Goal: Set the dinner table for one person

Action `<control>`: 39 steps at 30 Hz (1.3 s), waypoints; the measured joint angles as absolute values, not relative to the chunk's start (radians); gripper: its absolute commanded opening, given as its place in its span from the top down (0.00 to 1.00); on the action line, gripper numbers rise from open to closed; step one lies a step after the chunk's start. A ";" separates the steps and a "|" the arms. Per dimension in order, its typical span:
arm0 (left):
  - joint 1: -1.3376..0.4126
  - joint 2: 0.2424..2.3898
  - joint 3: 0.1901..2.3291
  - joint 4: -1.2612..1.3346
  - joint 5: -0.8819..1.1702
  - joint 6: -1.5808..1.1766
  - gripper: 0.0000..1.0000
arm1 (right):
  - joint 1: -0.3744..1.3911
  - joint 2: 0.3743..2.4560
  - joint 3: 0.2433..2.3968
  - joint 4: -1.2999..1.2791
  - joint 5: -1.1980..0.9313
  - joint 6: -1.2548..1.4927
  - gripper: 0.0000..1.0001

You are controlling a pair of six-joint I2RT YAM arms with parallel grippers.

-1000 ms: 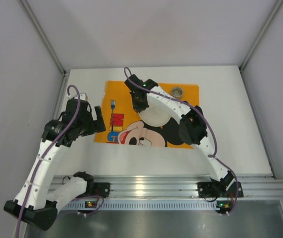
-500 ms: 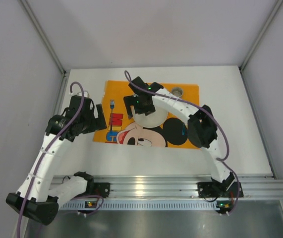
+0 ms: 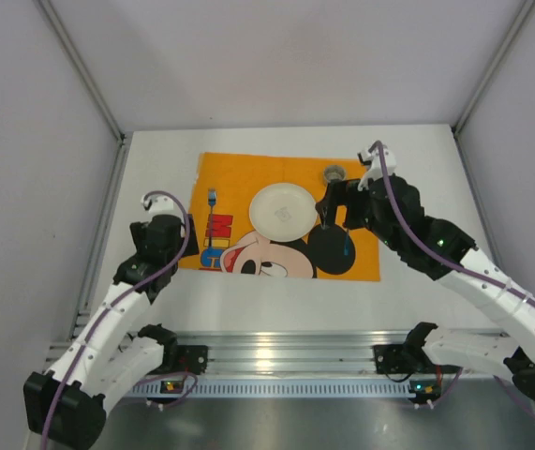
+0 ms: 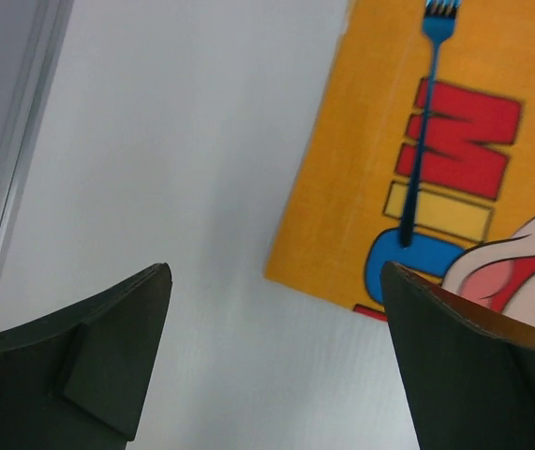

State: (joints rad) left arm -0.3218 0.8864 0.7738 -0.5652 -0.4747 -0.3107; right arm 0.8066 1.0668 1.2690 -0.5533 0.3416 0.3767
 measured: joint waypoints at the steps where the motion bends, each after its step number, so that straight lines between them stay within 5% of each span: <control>1: -0.322 0.851 0.685 -0.496 -0.495 -0.282 0.01 | 0.807 1.037 1.203 -0.557 0.345 0.390 0.00; 10: -0.234 0.662 0.179 0.014 -0.529 -0.075 0.01 | 0.809 0.724 0.851 -0.650 0.316 0.539 0.00; 16: -0.111 0.850 0.174 0.280 -0.453 -0.053 0.01 | 0.809 0.516 0.799 -0.650 0.314 0.554 0.00; 32: 0.069 1.369 0.293 0.695 -0.176 -0.104 0.03 | 0.809 0.701 0.847 -0.636 0.274 0.491 0.00; 39: 0.081 1.354 0.353 0.661 -0.084 -0.157 0.01 | 0.809 0.680 0.859 -0.640 0.251 0.464 0.00</control>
State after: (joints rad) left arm 0.0814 1.3540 0.3531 0.6605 -0.0837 -0.1566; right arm 0.8085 0.6796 0.8585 -0.6403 0.2512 0.4641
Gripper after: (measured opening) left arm 0.984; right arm 0.996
